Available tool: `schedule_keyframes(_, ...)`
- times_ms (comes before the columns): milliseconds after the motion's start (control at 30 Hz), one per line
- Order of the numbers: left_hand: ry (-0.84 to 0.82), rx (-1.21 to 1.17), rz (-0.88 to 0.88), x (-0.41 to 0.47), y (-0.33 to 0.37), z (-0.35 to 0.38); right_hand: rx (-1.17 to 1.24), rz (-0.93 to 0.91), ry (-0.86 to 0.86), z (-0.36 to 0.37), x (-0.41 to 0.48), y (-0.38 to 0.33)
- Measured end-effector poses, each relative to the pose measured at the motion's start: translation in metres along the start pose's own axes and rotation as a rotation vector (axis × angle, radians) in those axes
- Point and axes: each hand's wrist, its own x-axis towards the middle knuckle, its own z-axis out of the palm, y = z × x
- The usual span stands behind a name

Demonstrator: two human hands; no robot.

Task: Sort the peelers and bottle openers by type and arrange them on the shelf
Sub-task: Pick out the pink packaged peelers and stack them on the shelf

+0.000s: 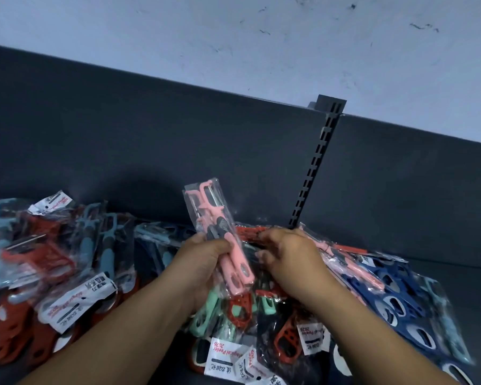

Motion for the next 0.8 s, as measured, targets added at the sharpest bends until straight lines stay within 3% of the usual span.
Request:
schedule_keyframes(100,0.001,0.042,0.017,-0.004,0.004,-0.006,-0.227,-0.005,-0.165,0.004,0.007,-0.002)
schedule_keyframes(200,0.021,0.066,0.034,-0.008,0.005,-0.011,-0.334,0.015,-0.222,0.008,0.01,-0.008)
schedule_keyframes(333,0.01,0.074,0.033,-0.013,0.006,-0.017,-0.331,0.076,-0.324,0.004,0.02,-0.014)
schedule_keyframes(433,-0.001,0.089,0.049,-0.017,0.008,-0.021,-0.152,0.146,-0.224,-0.005,0.02,-0.013)
schedule_keyframes(533,-0.003,0.109,0.06,-0.019,0.009,-0.021,0.06,0.188,0.003,-0.015,0.02,-0.011)
schedule_keyframes(633,0.001,0.118,0.076,-0.022,0.011,-0.015,0.475,0.125,0.223,-0.029,0.021,-0.018)
schedule_keyframes(700,-0.013,0.13,0.09,-0.025,0.013,-0.009,0.739,0.083,0.182,-0.042,0.017,-0.025)
schedule_keyframes(800,-0.053,0.142,0.099,-0.026,0.014,0.0,0.883,0.129,-0.102,-0.051,0.006,-0.028)
